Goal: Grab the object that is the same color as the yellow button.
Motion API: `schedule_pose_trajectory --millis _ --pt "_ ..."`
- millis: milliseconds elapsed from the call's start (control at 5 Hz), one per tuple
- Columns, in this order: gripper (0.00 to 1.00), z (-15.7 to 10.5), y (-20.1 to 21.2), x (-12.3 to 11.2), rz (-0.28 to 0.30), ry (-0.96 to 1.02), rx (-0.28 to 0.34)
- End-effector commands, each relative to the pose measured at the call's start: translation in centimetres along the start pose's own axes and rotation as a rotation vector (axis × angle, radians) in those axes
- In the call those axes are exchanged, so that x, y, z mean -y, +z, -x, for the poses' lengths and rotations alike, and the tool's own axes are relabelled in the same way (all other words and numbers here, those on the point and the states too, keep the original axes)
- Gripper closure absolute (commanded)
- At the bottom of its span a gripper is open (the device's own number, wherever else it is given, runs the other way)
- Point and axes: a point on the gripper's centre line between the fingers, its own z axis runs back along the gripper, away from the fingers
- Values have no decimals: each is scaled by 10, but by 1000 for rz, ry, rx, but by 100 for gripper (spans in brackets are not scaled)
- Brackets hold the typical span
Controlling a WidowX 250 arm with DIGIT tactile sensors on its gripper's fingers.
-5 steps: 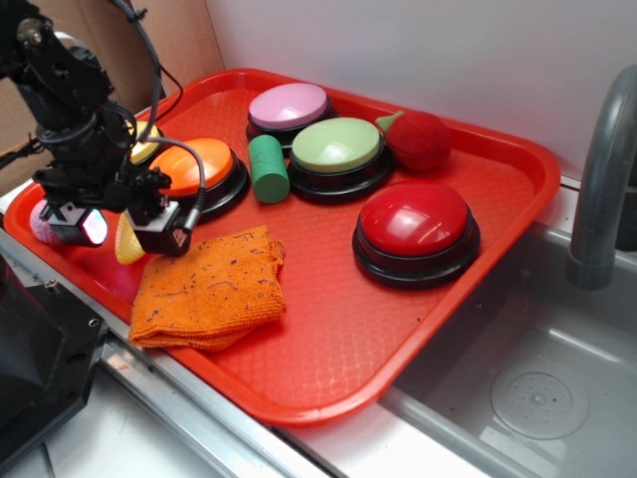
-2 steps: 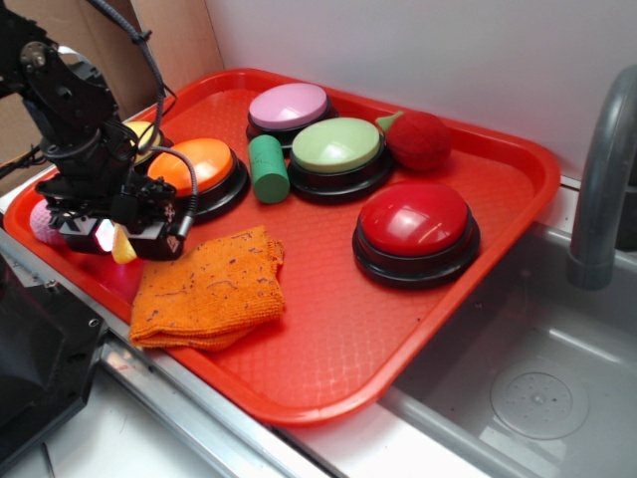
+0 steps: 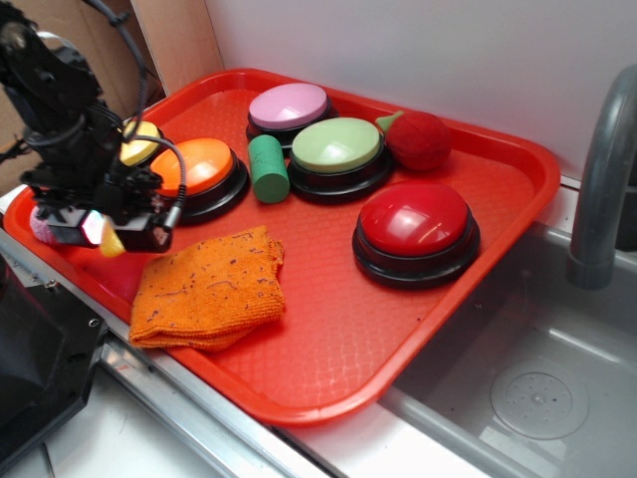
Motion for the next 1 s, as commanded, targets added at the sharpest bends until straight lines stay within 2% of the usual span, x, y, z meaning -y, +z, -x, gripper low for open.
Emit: schedule_pose_trajectory --millis 0,200,400,800 --pt "100 -8 74 42 110 -156 -16" --pt "100 -5 85 65 151 -275 -49" --pt "100 1 82 86 151 -336 -31" --pt "100 3 77 84 127 -325 -16"
